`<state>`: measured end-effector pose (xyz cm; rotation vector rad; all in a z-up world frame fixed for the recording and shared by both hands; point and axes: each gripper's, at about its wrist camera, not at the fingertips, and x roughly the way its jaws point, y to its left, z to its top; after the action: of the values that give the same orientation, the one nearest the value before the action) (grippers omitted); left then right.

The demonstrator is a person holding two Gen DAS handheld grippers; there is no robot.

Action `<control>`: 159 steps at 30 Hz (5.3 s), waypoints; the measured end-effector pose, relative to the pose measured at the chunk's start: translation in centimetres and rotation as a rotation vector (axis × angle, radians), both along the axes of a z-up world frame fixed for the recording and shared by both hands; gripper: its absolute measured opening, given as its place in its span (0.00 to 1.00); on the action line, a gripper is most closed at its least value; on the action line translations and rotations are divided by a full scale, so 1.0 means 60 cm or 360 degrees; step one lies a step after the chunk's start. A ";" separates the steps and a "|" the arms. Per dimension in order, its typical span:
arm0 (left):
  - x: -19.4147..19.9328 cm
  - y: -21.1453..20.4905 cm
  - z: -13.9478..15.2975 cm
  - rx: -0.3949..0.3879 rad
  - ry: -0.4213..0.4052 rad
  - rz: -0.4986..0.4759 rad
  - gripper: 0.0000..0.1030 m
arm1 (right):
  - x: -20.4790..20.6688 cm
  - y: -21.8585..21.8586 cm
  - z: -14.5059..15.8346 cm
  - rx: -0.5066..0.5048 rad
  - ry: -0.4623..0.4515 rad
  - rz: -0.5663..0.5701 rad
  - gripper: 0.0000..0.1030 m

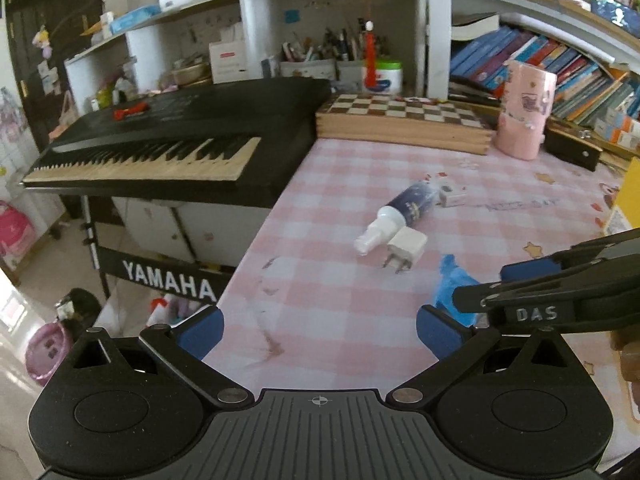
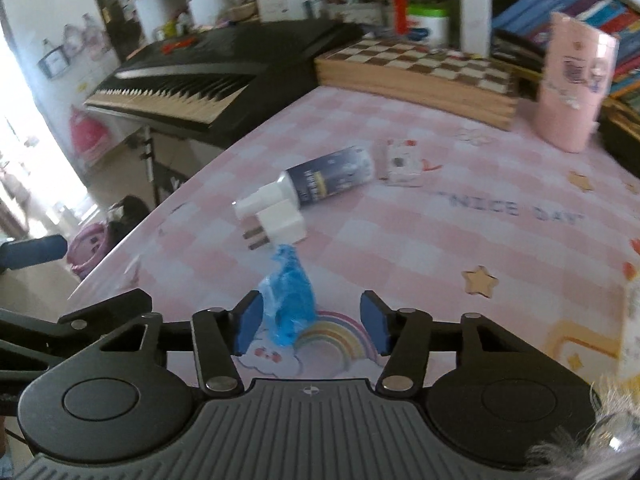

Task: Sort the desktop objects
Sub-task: 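Grasp the blue plastic item with the right tool, then grasp the white plug charger with the left tool while the right tool holds the blue item, then carry the charger and blue item in both tools over the yellow box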

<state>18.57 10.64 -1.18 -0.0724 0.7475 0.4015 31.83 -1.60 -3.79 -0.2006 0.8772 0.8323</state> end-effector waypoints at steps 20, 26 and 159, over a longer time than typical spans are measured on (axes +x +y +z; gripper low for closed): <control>0.117 -0.010 -0.036 -0.0192 0.0015 -0.0077 0.89 | 0.064 -0.072 0.029 0.0108 0.0008 -0.0153 0.21; 0.165 -0.014 -0.054 -0.0254 0.0036 -0.0059 0.73 | 0.068 -0.097 0.029 0.0094 0.0001 -0.0182 0.21; -0.146 -0.320 0.005 -0.0243 0.0049 -0.1662 0.33 | -0.422 -0.382 0.028 0.0058 0.0076 -0.1418 0.21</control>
<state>9.81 -8.54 -0.89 0.1812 0.7476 -0.6501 6.52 -24.49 -2.10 0.2398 0.8777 0.0188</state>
